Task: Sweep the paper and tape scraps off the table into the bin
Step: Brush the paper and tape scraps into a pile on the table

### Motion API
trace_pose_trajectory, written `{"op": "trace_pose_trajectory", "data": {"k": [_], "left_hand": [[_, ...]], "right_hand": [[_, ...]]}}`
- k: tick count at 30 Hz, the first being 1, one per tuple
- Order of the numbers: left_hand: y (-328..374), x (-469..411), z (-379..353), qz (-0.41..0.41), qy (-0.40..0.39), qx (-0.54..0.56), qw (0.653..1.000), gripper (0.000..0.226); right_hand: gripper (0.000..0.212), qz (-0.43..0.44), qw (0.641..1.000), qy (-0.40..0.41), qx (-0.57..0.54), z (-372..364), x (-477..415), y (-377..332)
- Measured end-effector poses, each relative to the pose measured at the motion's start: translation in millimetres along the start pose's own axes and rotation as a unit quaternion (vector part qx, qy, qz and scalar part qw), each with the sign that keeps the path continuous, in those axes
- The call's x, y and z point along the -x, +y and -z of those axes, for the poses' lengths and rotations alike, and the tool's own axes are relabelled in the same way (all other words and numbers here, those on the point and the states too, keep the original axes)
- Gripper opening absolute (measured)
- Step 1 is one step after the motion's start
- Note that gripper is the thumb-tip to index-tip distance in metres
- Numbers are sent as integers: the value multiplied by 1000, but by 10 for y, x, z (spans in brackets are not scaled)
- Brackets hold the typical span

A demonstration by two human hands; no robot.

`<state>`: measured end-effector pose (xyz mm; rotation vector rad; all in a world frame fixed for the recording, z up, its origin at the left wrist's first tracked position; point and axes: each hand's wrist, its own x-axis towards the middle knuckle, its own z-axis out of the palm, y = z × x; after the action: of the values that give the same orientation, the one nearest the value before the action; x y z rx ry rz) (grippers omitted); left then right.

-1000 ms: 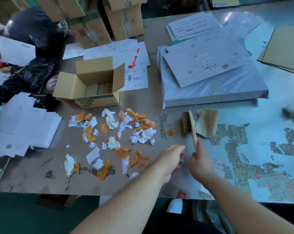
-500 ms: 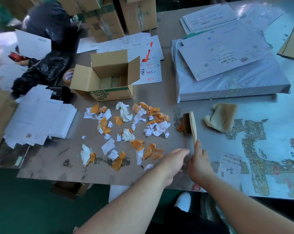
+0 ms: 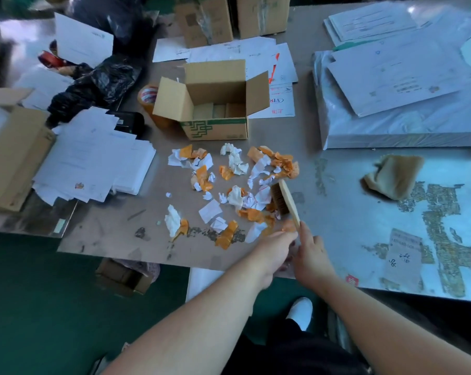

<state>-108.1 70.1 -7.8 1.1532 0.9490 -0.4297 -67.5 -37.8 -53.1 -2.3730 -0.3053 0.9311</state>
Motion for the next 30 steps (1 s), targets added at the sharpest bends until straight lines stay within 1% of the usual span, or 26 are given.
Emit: {"op": "trace_pose_trajectory", "data": {"k": [3,5,7,9,11,13,17,20,23,25,30], "left_hand": [[-61,66,215,-8,-13,1,1000,20],[-88,108,331,-15,-28,5,999,22],[-115,138,439,-22,-56,11,998,30],[-90,199,490,-21,-81,5,997,38],[-56,258,503,-29,-92,-14,995,32],[-34,320,479,-36,-101,-37,994,25],[-169,334,299,-33,-154,-71,985,28],[-291,330,91,-10,-179,-112,977,32],[-408,306,-64,7,-196,-134,971,27],[-445,295,-20,10,-193,-140,971,36],[-430,255,42,3,-177,-157,972,39]], "right_hand": [[84,-8,1000,6,-30,-158,102,-158],[81,-22,997,27,-63,-237,136,-241],[78,-20,994,54,-88,-351,162,-281],[69,-21,992,69,-106,-411,226,-357],[61,-21,989,103,-107,-425,353,-481],[58,-24,983,137,-121,-442,455,-508],[72,-100,976,164,-106,-478,628,-254],[73,-136,972,164,-94,-524,754,103],[70,-155,974,143,-82,-481,984,122],[68,-147,978,132,-72,-533,988,137],[49,-146,967,142,-154,-549,828,226]]}}
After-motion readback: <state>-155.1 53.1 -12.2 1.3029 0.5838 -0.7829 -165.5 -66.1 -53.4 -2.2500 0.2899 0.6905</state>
